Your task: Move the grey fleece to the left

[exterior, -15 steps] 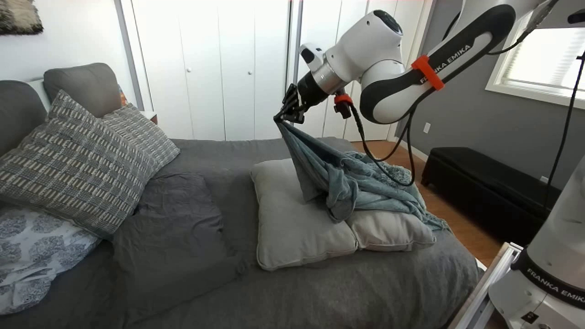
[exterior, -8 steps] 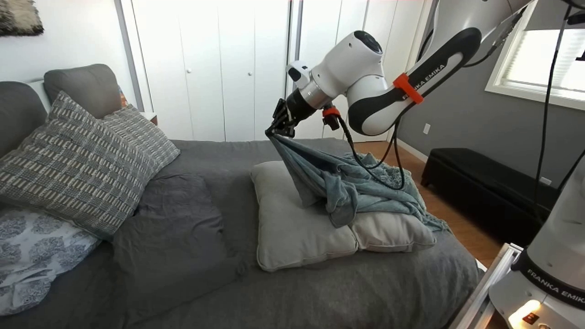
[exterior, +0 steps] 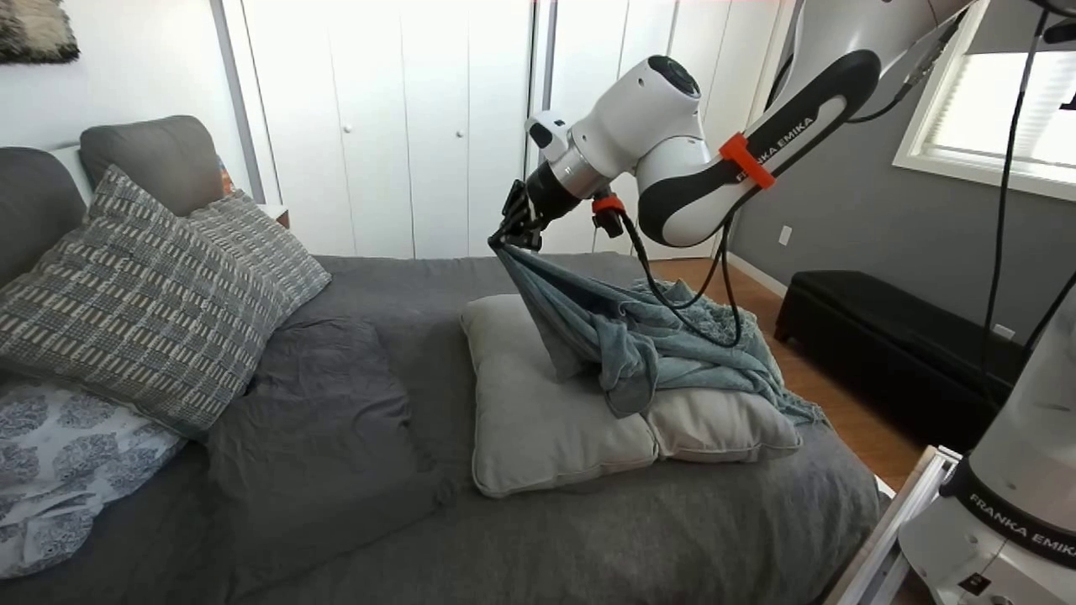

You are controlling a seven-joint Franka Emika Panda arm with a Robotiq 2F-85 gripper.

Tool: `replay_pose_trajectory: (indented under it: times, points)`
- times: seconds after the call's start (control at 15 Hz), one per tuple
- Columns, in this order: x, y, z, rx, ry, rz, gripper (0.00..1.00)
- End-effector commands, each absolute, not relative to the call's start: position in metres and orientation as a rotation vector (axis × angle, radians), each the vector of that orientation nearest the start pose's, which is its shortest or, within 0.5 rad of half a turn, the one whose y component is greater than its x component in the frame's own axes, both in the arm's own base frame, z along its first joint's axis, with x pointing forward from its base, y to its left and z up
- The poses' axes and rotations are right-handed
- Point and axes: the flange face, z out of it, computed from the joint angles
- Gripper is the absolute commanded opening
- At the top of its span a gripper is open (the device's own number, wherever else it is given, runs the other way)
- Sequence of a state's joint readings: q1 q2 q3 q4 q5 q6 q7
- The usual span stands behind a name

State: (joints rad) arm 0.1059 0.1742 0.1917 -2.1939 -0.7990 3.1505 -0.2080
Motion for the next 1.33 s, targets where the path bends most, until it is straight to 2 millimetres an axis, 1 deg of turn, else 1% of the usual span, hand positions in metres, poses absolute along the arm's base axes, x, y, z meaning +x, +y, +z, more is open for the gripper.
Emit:
replay_pose_trajectory:
  times: [0.0, 0.07, 0.13, 0.27, 0.53, 0.73, 0.8, 0.93, 1.13, 1.27]
  points:
    - [0.565, 0.258, 0.395, -2.531, -1.692, -1.292, 0.00]
    - [0.573, 0.264, 0.398, -2.553, -1.597, -1.299, 0.00]
    - [0.580, 0.270, 0.396, -2.590, -1.502, -1.263, 0.00]
    - [0.598, 0.280, 0.401, -2.646, -1.336, -1.236, 0.00]
    - [0.621, 0.311, 0.424, -2.675, -1.071, -1.250, 0.00]
    - [0.632, 0.332, 0.428, -2.707, -0.997, -1.251, 0.00]
    - [0.635, 0.341, 0.427, -2.701, -0.956, -1.235, 0.00]
    - [0.640, 0.357, 0.426, -2.711, -0.930, -1.233, 0.00]
    - [0.645, 0.384, 0.422, -2.707, -0.939, -1.226, 0.00]
    - [0.648, 0.398, 0.420, -2.709, -0.953, -1.224, 0.00]
